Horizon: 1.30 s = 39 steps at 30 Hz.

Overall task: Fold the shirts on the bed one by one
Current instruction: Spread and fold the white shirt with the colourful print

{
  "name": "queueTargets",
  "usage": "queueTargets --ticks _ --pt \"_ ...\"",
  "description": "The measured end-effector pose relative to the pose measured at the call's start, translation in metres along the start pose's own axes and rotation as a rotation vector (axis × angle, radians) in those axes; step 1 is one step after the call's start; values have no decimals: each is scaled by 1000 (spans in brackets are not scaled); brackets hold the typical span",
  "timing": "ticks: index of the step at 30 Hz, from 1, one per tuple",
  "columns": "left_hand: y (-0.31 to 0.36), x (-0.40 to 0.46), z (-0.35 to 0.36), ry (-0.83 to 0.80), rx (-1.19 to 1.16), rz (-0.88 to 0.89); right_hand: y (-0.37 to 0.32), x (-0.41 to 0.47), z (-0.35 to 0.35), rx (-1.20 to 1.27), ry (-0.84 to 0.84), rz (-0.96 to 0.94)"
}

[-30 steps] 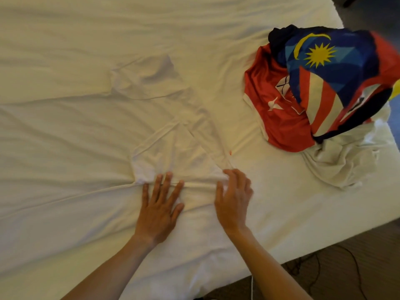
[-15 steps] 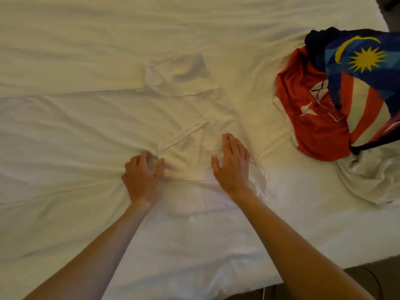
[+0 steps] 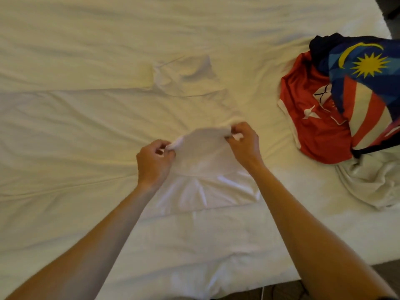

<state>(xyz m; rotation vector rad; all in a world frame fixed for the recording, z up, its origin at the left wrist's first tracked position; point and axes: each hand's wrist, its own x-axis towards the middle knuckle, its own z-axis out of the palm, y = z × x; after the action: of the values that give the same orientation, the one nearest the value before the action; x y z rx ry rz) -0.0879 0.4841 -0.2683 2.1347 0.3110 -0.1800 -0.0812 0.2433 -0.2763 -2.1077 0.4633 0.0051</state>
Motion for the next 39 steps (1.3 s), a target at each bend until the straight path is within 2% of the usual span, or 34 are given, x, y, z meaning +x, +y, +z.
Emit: queueTargets --ticks 2,4,6,12,16,18,21,26,31,35,39 --pt "-16 -32 -3 27 105 161 16 -34 -8 -63 0 -31" --pt "-36 -57 -2 -17 275 308 34 -65 -12 -231 -48 -22" --pt "-54 -72 0 -53 380 381 46 -86 -11 -394 -76 -72" --pt "-63 -72 2 -45 450 563 57 -100 -15 -431 64 -182" --pt "-64 -81 3 -180 478 456 48 -120 -5 -500 105 -60" --pt "-66 -87 3 -154 478 441 36 -130 9 -459 113 -156" --pt "-74 -98 0 -141 452 432 19 -147 45 -359 -48 -353" --pt "-113 -98 -29 -136 490 369 5 -170 112 -329 -204 -491" --pt "-166 -69 -94 -138 621 430 -12 -177 168 -427 -299 -535" --pt "-206 -52 -170 -149 815 252 -15 -183 199 -648 -468 -440" --pt "-237 -33 -261 -86 913 94 -16 -183 209 -794 -437 -360"
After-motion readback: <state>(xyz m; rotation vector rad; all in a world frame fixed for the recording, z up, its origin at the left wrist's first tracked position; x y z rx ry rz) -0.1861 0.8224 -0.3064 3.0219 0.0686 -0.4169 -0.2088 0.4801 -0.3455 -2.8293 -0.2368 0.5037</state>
